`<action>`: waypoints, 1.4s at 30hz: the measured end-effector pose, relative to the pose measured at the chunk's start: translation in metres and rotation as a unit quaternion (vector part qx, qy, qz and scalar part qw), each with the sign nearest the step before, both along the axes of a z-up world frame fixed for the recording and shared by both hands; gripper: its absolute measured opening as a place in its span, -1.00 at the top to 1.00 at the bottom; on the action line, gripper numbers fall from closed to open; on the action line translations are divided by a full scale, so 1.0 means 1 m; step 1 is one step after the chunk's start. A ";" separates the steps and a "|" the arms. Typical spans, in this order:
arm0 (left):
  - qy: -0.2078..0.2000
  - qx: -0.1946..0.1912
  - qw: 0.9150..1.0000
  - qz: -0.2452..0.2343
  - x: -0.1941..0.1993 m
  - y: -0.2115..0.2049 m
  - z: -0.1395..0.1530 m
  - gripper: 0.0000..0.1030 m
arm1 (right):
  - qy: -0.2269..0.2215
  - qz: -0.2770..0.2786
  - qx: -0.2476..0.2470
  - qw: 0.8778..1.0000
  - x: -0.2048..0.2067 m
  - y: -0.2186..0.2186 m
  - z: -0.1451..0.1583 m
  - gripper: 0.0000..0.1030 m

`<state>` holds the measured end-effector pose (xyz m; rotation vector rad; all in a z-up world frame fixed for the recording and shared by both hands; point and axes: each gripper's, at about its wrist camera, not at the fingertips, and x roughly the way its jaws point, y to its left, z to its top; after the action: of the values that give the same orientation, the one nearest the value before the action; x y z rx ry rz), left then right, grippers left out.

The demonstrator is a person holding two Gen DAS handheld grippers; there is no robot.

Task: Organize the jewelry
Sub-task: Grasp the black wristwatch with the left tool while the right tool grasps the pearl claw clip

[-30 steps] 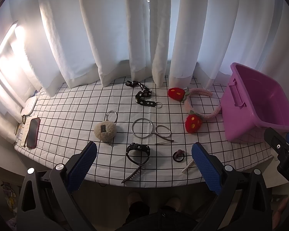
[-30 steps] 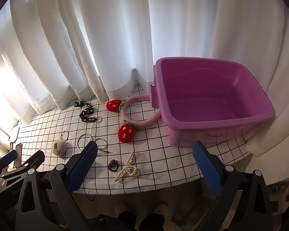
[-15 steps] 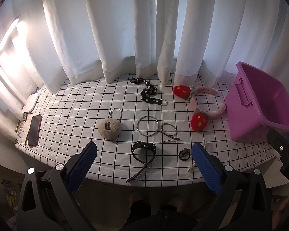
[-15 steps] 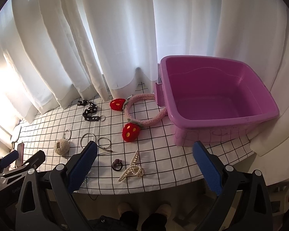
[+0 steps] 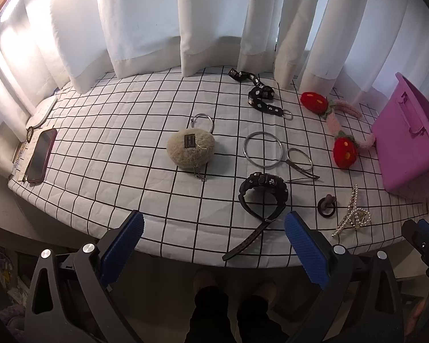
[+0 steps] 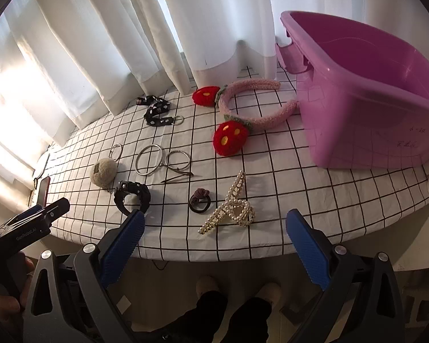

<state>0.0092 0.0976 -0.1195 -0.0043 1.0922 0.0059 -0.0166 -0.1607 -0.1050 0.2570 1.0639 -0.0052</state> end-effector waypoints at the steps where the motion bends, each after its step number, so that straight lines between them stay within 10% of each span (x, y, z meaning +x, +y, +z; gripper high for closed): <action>1: 0.004 -0.002 1.000 -0.003 0.000 0.000 -0.008 -0.88 | 0.009 -0.003 -0.002 1.000 0.001 0.001 -0.009 -0.83; 22: 0.004 -0.019 1.000 -0.017 0.051 -0.020 -0.094 -0.88 | 0.055 -0.070 -0.084 0.992 0.048 -0.005 -0.100 -0.83; 42: -0.004 0.002 1.000 0.001 0.065 -0.010 -0.127 -0.90 | 0.022 -0.080 -0.119 0.989 0.049 -0.008 -0.121 -0.84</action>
<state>0.0744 0.0873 -0.2463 -0.0029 1.0845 0.0100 0.0321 -0.1688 -0.2258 0.1250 1.0741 -0.2824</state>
